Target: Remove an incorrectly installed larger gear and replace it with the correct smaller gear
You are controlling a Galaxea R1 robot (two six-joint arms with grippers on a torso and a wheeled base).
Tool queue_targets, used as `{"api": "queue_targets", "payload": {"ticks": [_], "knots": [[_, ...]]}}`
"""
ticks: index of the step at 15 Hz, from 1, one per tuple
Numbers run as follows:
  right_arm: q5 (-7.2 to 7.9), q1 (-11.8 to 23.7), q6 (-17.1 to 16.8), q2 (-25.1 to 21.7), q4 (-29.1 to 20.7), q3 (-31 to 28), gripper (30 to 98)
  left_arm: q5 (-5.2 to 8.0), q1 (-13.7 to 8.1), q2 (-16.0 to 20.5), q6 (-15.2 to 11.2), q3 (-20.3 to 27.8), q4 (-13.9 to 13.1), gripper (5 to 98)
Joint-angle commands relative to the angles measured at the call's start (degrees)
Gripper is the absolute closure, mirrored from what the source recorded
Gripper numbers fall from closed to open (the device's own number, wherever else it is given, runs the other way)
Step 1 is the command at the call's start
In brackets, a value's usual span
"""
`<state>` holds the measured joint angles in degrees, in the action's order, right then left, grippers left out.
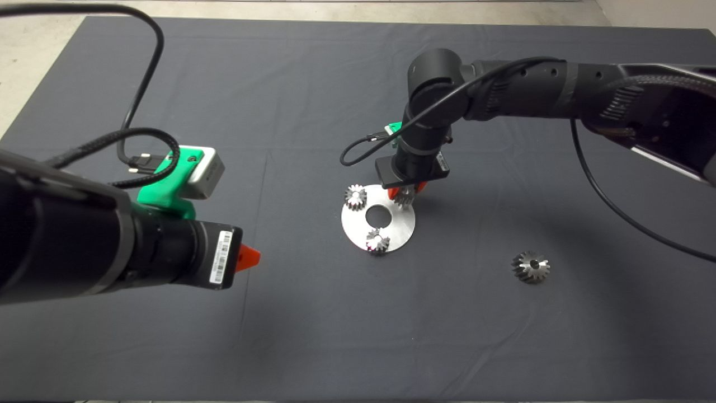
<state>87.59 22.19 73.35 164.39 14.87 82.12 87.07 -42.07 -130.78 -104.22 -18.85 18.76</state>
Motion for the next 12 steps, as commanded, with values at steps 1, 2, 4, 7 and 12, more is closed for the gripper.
{"api": "queue_targets", "payload": {"ticks": [1,2,4,7,12], "knots": [[4.52,-0.2,0.6,-0.4,0.8,-0.9,92.8,0.47,-0.5,0.0,-0.2,0.6,0.8,39.3],[4.61,-0.2,0.6,-0.4,0.9,-0.8,92.8,0.47,-0.5,-0.1,-0.1,0.6,0.8,39.3],[4.61,-0.2,0.6,-0.5,0.8,-0.7,92.8,0.47,-0.3,-0.1,-0.1,0.3,0.8,39.3],[4.61,-0.2,0.6,-0.4,0.9,-0.7,92.8,0.47,-0.3,0.0,-0.1,0.2,0.8,39.3],[4.61,-0.3,1.7,-0.4,0.8,-1.3,92.8,0.47,-0.1,0.0,-0.1,0.2,1.1,39.3]]}}
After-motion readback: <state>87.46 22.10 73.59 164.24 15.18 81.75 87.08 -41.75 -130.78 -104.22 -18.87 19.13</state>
